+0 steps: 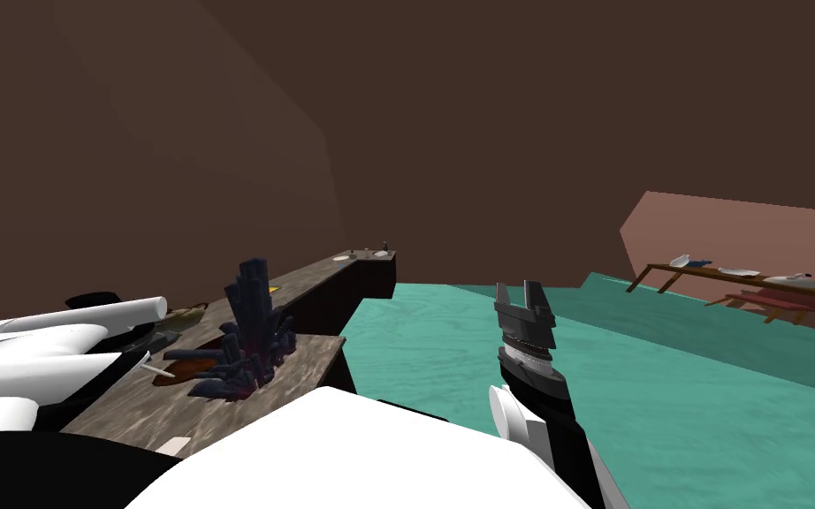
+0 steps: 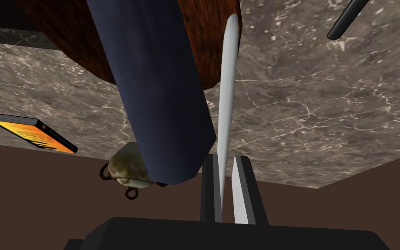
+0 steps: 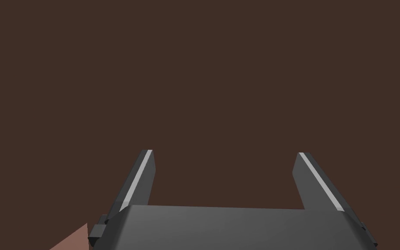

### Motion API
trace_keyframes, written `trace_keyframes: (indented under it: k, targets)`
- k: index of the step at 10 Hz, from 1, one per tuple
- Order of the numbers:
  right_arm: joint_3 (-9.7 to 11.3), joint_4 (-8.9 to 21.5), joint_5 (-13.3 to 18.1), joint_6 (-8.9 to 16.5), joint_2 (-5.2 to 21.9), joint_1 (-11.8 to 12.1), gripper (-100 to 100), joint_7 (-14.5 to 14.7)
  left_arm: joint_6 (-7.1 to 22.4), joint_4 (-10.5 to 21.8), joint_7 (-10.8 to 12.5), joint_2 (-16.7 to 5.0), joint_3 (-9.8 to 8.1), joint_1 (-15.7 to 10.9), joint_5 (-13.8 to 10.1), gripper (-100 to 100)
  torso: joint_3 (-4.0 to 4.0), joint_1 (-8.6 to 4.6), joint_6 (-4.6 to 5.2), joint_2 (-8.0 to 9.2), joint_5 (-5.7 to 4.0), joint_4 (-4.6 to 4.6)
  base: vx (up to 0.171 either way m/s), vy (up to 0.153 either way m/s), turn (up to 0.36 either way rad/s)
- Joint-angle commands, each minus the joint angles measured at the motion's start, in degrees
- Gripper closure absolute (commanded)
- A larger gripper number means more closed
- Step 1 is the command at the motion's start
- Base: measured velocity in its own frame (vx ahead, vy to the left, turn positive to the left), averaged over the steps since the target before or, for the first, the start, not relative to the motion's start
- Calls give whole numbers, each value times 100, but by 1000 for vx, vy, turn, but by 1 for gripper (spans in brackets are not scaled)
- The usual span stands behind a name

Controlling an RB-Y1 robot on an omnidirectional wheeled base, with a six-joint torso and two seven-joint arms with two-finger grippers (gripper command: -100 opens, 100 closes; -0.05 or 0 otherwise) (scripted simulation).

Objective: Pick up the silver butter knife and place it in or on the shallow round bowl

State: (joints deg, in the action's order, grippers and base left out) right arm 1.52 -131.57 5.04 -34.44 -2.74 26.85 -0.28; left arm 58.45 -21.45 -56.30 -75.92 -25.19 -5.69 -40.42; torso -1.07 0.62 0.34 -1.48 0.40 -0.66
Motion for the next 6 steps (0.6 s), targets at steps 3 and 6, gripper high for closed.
trace_keyframes:
  k: [3,6]
  targets:
    - [0,0,0,0,0,1,0,0,-43,0,-175,26,-95,178,44,100,-3,1,-10,-9,-1,0,164,27,7]
    - [0,0,0,0,-1,-1,0,0,-46,132,-258,52,-175,252,62,100,38,-18,-17,64,-4,14,38,2,-9]
